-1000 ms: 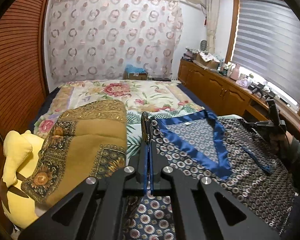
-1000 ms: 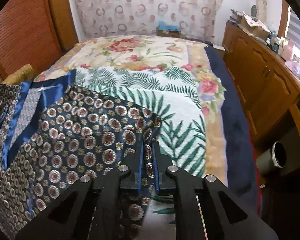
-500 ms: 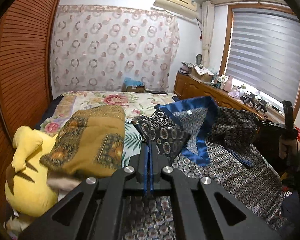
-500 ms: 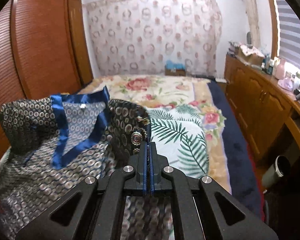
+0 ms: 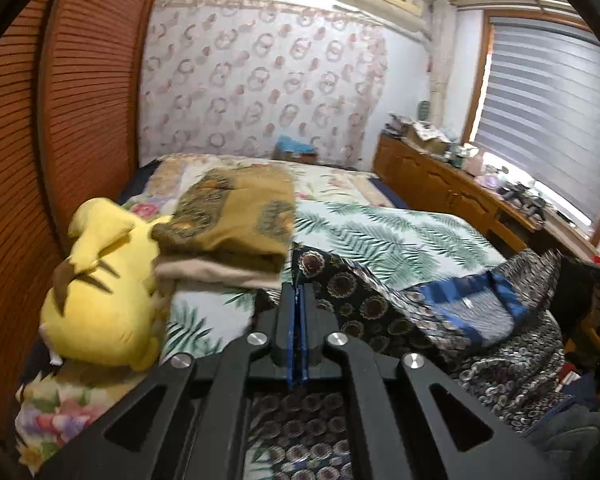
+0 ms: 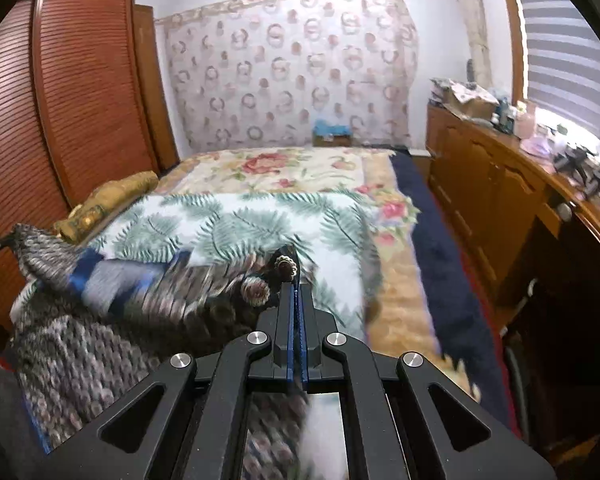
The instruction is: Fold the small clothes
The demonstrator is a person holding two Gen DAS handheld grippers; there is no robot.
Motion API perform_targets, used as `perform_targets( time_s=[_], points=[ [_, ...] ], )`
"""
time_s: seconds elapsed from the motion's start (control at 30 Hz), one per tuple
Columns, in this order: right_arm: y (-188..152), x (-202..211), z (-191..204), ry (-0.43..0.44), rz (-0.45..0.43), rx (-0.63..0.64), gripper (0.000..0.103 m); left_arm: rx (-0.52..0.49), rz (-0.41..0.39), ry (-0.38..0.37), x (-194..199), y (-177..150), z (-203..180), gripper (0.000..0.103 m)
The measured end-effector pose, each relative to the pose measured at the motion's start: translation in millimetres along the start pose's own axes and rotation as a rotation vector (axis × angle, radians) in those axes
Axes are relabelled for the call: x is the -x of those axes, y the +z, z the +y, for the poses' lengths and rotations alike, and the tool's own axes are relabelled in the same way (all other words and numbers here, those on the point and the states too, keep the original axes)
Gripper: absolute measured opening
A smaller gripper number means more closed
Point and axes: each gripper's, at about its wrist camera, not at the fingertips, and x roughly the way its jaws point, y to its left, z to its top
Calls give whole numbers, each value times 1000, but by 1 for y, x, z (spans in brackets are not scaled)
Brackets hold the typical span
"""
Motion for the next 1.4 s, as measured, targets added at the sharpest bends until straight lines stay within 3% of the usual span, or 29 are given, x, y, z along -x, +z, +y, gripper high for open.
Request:
perform_targets(
  time_s=[0.17, 0.3, 0.37, 0.43, 0.47, 0.53, 1.03, 1.4],
  points=[
    [-22, -5, -1, 15, 87, 22, 1, 5, -8, 39, -1, 6, 13, 17],
    [-17, -11, -1, -1, 73, 45, 8, -29, 21, 57, -17, 11, 18, 21],
    [-13, -11, -2, -15, 52, 45, 24, -34, 45, 64, -31, 12, 20, 21],
    [-6, -14, -5, -17, 29, 47, 28, -40, 78, 64, -48, 13, 20, 21],
    [-2, -18, -5, -24, 25, 51, 39, -43, 96, 61, -57, 13, 20, 21],
    [2, -28, -7, -47, 28, 59, 50, -31, 138, 39, -75, 12, 19, 21],
    [-2, -122, -5, -15, 199, 73, 60, -21, 336, 31, -125, -23, 19, 21],
    [-19, -132, -8, -15, 275, 64, 69, -30, 340, 47, -128, -26, 21, 26]
  ],
)
